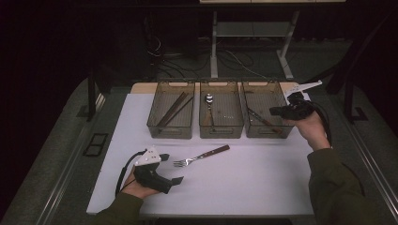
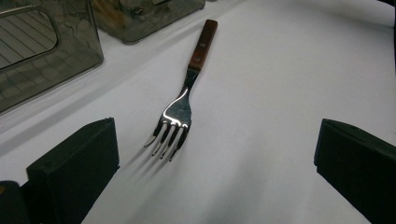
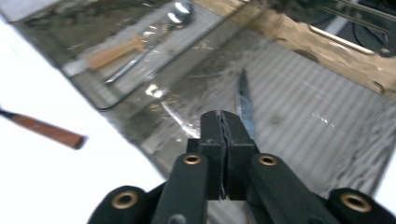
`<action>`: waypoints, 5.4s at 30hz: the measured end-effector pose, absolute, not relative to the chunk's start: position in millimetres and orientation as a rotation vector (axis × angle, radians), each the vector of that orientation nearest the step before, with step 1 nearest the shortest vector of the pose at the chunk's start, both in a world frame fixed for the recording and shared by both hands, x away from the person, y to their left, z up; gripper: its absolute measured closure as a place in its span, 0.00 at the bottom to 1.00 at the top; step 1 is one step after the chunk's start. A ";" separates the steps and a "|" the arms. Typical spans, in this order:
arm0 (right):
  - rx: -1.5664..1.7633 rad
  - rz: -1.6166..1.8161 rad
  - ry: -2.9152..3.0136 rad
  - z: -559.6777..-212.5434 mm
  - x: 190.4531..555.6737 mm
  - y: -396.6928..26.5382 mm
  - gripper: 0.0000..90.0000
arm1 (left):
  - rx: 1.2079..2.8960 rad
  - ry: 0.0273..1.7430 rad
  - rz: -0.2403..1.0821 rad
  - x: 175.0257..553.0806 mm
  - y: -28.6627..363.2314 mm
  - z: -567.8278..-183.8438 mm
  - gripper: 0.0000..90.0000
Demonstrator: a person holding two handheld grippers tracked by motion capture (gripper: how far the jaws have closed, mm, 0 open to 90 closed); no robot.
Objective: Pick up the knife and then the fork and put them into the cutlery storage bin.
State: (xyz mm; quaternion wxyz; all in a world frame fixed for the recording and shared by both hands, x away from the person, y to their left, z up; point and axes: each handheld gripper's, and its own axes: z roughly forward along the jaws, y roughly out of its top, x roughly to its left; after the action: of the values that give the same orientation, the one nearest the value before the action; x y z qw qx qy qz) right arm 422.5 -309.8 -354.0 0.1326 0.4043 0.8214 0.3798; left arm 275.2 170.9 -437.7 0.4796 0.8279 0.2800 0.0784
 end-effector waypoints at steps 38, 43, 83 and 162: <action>0.862 1.134 2.608 -403.2 375.0 -204.1 1.00 | 2.026 0.682 0.190 274.9 170.5 -438.1 0.00; 0.842 1.104 2.648 -414.0 379.0 -182.7 1.00 | 2.025 0.680 0.188 275.1 170.7 -438.1 0.00; 0.674 0.873 2.807 -434.8 368.6 -154.0 1.00 | 2.021 0.678 0.189 274.8 171.2 -437.7 0.00; 0.510 0.478 3.015 -407.0 379.9 -92.5 0.86 | 2.016 0.672 0.186 274.7 170.9 -437.5 0.00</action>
State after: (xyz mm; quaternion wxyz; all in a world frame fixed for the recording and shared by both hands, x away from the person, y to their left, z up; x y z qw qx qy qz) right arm 379.9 -92.5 -407.0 0.0236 0.1646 0.9739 0.1543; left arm 274.7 170.9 -437.5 0.4831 0.8274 0.2759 0.0763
